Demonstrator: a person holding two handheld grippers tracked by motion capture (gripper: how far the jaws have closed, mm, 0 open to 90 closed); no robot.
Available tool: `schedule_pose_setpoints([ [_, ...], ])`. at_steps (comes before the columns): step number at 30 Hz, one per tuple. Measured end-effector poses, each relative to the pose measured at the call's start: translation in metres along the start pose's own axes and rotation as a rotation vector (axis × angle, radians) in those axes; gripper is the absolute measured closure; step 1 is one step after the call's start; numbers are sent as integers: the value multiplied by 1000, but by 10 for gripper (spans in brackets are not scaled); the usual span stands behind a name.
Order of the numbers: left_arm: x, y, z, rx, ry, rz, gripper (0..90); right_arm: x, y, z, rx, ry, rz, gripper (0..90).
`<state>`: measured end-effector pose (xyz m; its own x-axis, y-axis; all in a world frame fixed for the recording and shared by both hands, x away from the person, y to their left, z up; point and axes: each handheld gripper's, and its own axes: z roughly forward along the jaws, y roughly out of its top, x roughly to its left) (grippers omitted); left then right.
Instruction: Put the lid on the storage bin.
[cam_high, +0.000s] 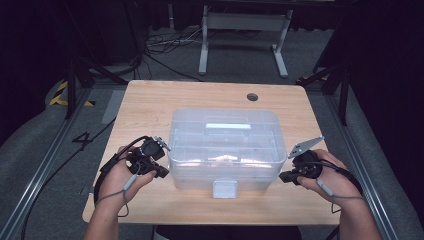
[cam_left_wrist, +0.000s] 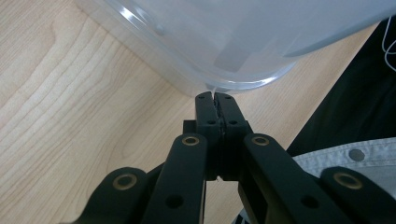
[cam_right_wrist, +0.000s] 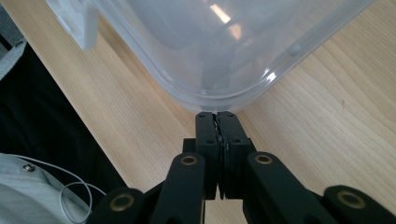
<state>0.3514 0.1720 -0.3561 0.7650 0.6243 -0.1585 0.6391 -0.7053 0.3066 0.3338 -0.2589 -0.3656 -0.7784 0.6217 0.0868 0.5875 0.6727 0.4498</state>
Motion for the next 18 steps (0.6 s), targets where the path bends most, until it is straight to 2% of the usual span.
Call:
schedule_pose_setpoints([
  [14,-3,-1,-1,9,-27,28,866,0,-2,-3,-13,14,10,857],
  [18,-1,-6,-3,-2,-28,-1,820,-2,-3,-5,-23,6,10,828],
])
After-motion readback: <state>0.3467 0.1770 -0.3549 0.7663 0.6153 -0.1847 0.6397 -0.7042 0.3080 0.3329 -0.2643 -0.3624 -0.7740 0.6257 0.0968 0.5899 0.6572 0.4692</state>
